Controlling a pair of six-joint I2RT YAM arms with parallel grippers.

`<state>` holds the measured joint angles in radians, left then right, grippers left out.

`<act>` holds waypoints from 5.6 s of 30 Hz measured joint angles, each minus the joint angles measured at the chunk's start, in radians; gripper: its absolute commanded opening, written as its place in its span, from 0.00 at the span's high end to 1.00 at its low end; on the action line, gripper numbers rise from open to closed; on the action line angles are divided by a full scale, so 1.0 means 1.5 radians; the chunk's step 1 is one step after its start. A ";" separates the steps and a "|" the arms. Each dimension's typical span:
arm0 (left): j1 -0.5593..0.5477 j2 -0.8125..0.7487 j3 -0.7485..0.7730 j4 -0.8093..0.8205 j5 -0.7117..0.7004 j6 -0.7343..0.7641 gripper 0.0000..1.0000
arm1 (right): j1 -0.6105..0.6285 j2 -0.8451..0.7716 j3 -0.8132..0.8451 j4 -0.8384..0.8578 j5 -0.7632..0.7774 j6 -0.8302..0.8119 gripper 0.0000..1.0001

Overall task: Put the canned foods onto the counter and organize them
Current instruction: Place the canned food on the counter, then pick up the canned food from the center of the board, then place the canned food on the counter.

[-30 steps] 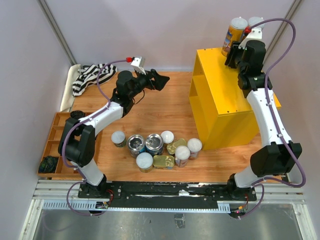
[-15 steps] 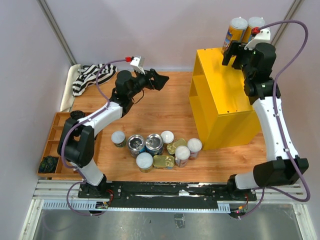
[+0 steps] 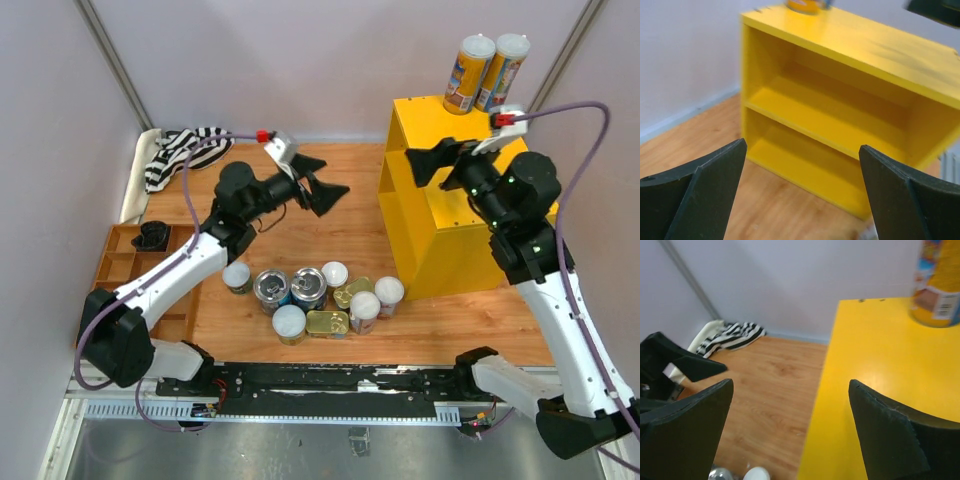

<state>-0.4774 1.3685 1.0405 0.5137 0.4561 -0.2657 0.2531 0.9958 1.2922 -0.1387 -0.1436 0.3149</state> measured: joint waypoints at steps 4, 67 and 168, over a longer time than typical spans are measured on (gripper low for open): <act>-0.125 -0.036 -0.030 -0.092 -0.024 0.087 0.00 | 0.110 0.008 -0.009 -0.026 0.032 -0.029 0.01; -0.453 0.243 -0.022 -0.170 -0.371 0.128 0.17 | 0.143 -0.259 -0.115 -0.170 0.399 -0.091 0.02; -0.211 0.238 0.780 -0.812 -0.289 0.174 0.99 | 0.278 0.073 -0.119 0.205 0.079 -0.180 0.02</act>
<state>-0.7940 1.7248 2.2101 -0.7044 0.0219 -0.0048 0.6704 1.1049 1.1133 0.1696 -0.0250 0.0456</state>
